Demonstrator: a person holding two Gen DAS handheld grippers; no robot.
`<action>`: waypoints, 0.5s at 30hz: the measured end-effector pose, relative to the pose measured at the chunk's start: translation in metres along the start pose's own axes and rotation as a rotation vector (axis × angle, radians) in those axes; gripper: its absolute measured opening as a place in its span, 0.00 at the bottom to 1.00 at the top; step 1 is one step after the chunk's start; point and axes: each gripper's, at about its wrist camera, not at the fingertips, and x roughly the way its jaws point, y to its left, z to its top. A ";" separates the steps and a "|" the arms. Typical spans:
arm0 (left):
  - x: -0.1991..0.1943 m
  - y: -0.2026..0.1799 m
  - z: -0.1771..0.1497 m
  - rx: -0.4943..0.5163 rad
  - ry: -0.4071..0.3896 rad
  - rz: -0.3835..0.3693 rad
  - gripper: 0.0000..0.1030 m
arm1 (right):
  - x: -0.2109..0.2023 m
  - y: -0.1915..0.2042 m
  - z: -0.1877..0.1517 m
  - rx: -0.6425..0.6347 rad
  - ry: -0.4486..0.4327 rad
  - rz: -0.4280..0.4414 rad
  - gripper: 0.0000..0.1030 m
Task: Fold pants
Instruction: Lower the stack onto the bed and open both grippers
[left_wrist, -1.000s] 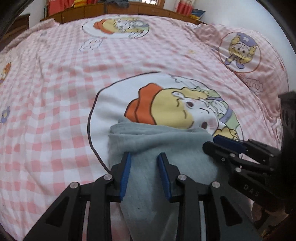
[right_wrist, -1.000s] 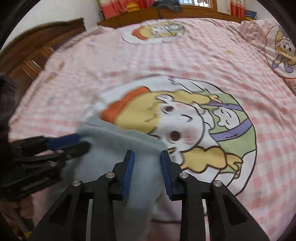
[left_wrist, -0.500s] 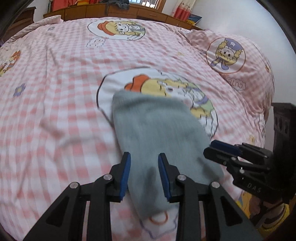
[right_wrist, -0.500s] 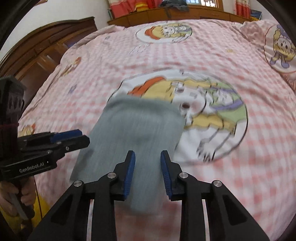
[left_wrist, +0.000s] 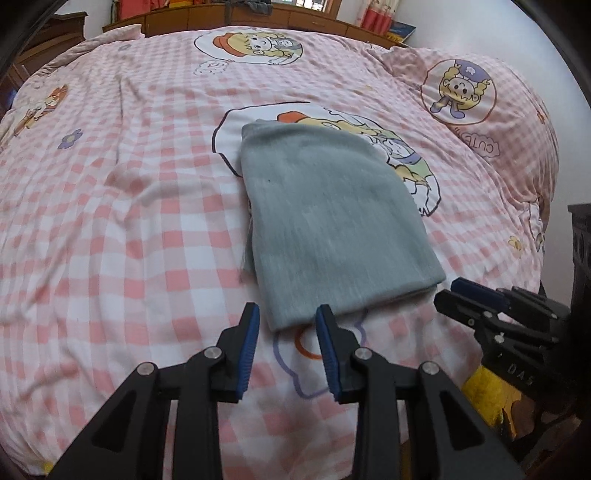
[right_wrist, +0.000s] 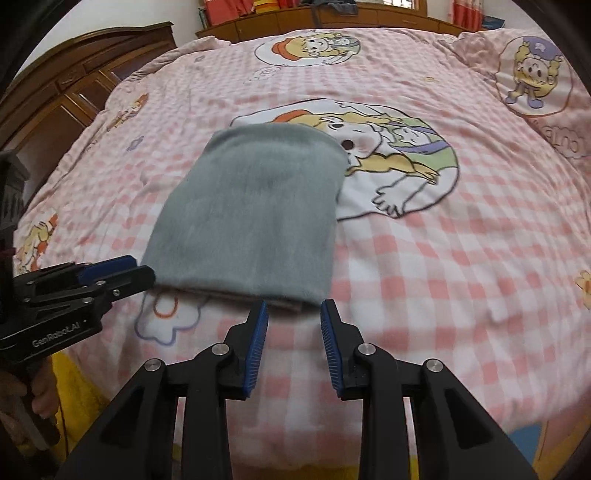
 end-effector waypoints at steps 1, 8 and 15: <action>-0.001 -0.001 -0.002 -0.008 -0.004 0.011 0.37 | 0.000 -0.001 -0.003 0.005 0.002 -0.005 0.30; 0.009 -0.007 -0.012 -0.030 0.009 0.073 0.60 | 0.011 -0.004 -0.010 0.039 0.022 -0.040 0.35; 0.024 -0.010 -0.015 -0.052 0.031 0.099 0.72 | 0.023 -0.001 -0.006 0.021 0.011 -0.080 0.40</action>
